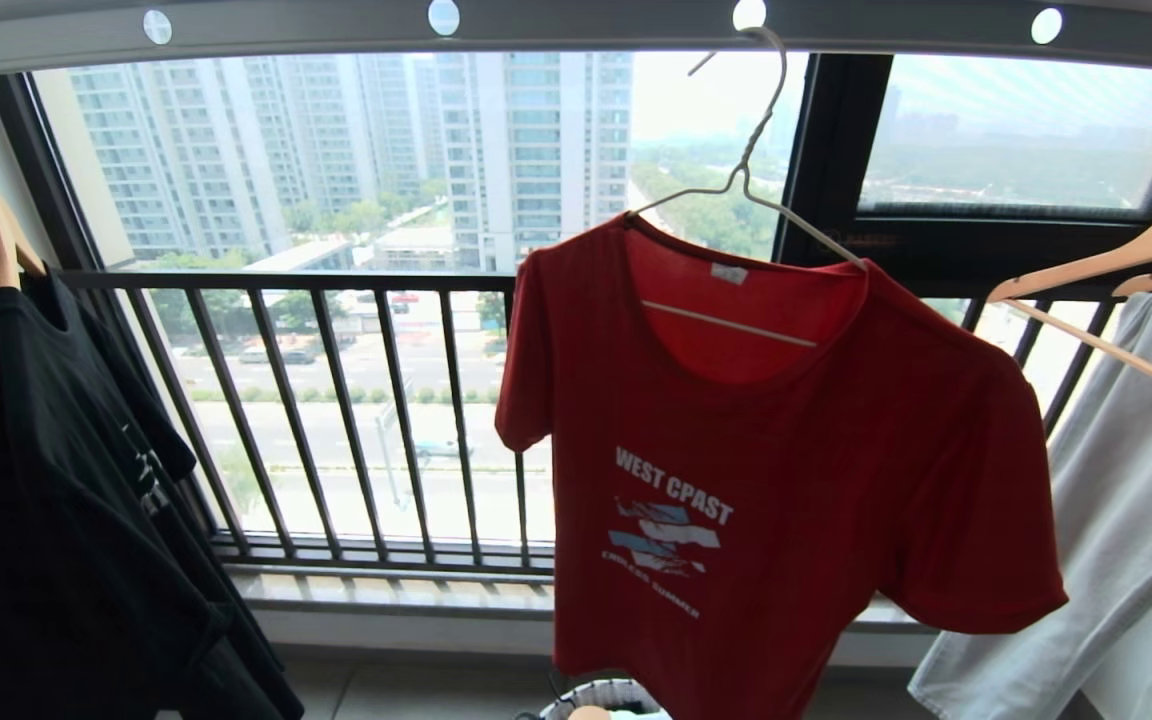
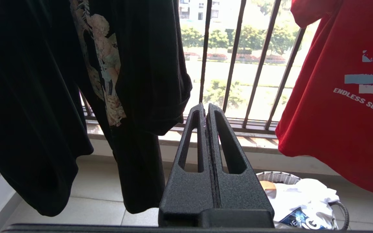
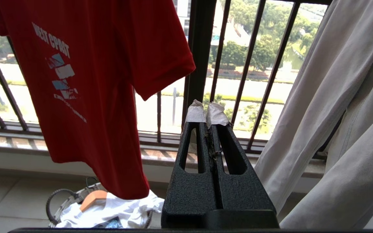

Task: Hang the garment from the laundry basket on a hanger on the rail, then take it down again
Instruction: Take the clothes off the clothes rack

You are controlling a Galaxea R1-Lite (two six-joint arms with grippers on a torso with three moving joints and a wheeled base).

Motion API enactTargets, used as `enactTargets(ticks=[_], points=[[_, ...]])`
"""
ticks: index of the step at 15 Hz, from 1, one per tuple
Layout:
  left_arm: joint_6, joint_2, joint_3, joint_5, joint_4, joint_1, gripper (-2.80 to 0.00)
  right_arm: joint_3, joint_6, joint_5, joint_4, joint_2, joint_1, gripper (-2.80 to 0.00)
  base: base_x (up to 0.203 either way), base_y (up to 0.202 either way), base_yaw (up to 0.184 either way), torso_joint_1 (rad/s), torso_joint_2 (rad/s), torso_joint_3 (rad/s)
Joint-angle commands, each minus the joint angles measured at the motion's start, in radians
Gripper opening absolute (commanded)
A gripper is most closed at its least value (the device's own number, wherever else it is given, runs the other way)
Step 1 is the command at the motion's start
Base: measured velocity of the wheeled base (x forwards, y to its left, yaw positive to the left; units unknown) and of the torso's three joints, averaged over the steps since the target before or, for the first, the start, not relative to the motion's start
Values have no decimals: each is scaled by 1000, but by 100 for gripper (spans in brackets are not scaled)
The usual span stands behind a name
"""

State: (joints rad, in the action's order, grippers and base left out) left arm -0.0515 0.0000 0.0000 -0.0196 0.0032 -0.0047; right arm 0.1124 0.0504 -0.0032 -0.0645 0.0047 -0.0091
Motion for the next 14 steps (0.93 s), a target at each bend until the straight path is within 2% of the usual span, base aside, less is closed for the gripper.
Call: enactTargets(ticks=[1, 4, 7, 11, 14], points=[[-1, 2, 0, 0, 0, 0, -280, 121, 1, -3, -55, 48, 0, -280, 0, 0, 0, 0, 0, 0], [-1, 2, 0, 0, 0, 0, -280, 226, 8, 1, -74, 148, -1, -280, 0, 0, 0, 0, 0, 0], [-1, 2, 0, 0, 0, 0, -280, 348, 8, 30, -85, 329, 0, -280, 0, 0, 0, 0, 0, 0], [-1, 2, 0, 0, 0, 0, -280, 649, 8, 101, -184, 623, -1, -280, 0, 0, 0, 0, 0, 0], [-1, 2, 0, 1, 0, 0, -280, 818, 5, 136, -264, 806, 2, -280, 0, 0, 0, 0, 0, 0]])
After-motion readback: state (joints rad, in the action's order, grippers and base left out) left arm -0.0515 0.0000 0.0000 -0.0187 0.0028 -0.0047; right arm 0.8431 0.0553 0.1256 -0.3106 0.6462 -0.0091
